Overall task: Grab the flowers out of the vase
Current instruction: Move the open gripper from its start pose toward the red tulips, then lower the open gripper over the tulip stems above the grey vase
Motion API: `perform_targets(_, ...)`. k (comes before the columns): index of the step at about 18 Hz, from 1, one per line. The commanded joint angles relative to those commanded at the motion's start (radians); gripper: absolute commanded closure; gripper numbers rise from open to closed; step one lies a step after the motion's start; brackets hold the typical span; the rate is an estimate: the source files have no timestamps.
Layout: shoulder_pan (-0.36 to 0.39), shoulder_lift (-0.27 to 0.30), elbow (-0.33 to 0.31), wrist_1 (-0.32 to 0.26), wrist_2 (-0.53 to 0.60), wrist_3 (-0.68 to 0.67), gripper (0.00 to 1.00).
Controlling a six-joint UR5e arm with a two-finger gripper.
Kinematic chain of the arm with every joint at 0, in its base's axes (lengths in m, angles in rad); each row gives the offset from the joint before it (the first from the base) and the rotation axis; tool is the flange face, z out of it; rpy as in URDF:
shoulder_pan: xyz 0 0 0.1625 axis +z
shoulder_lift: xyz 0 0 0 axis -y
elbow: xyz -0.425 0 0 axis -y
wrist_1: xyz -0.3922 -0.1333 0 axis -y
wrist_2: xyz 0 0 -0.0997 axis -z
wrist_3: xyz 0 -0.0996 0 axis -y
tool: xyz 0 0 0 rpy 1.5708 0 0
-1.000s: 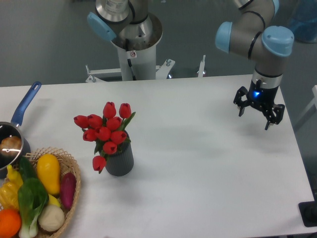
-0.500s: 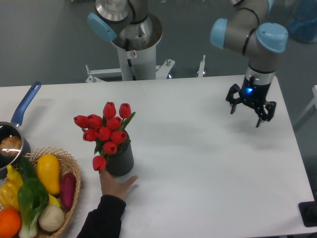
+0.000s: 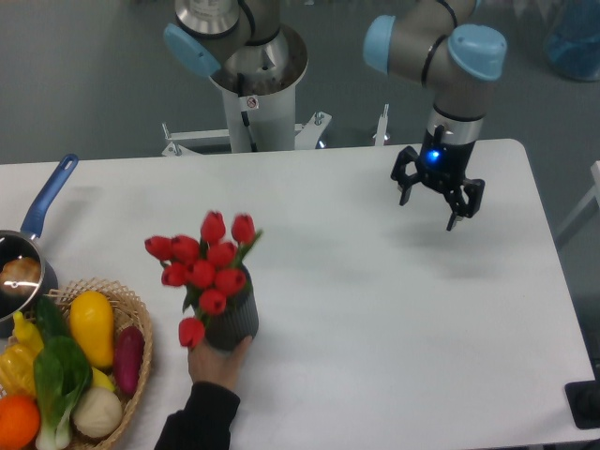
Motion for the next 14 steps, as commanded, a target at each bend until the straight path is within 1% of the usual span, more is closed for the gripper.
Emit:
perform_targets(2, -0.014, 0.014, -0.006, -0.006, -0.071, -0.023, 0.0)
perform_targets(4, -0.041, 0.009, -0.003, -0.006, -0.176, -0.065, 0.0)
perform_targets(6, -0.046, 0.003, -0.003, -0.005, -0.264, -0.1, 0.0)
perform_targets(9, -0.072, -0.009, -0.003, -0.006, -0.335, -0.111, 0.0)
perform_targets(11, -0.101, -0.037, 0.0, -0.005, -0.387, -0.121, 0.0)
perform_targets(14, -0.141, -0.04, 0.009, -0.003, -0.453, -0.157, 0.0)
